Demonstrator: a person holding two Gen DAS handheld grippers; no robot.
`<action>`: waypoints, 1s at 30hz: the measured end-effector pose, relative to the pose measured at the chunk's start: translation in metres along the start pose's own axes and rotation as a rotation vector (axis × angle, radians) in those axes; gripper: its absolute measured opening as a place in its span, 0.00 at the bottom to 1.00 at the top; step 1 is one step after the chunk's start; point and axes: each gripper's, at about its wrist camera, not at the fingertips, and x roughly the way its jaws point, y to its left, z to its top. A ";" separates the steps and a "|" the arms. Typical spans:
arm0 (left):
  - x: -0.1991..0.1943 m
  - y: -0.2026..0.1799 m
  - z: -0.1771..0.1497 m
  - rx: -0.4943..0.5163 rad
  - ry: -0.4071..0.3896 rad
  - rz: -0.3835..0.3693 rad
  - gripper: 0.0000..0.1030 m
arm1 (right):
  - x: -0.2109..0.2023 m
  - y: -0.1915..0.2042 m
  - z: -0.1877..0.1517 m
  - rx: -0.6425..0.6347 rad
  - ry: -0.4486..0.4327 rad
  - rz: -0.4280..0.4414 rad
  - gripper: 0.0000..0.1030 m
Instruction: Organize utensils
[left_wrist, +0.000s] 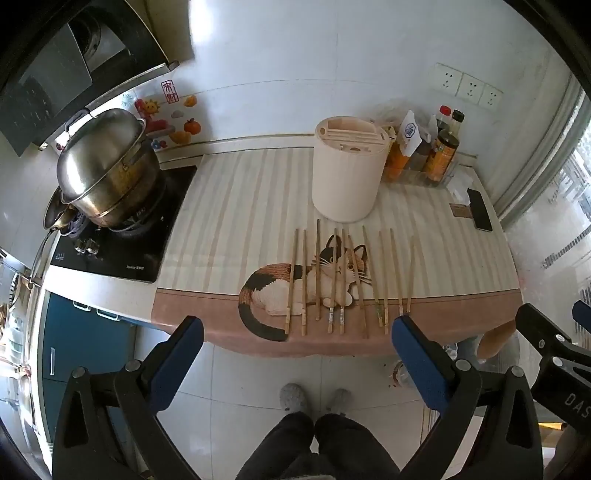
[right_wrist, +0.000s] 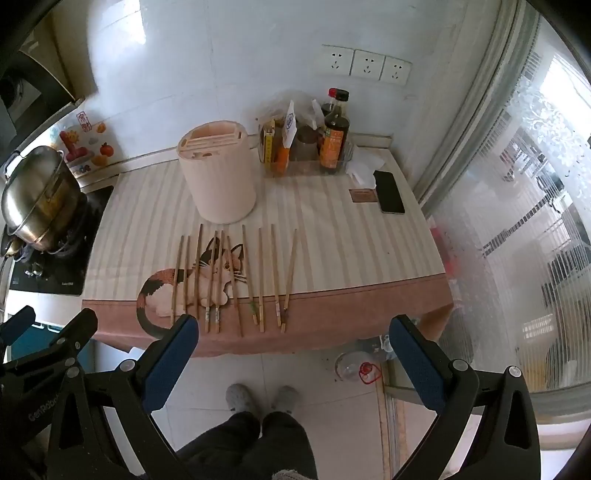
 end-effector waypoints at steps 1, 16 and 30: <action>0.001 0.000 -0.001 0.000 -0.001 0.000 1.00 | 0.000 -0.001 -0.001 0.000 0.001 -0.001 1.00; 0.002 0.000 0.009 0.004 0.011 -0.002 1.00 | 0.006 0.000 0.004 -0.010 0.016 -0.007 1.00; 0.002 0.000 0.012 0.004 0.009 -0.002 1.00 | 0.006 0.002 0.006 -0.011 0.018 -0.009 1.00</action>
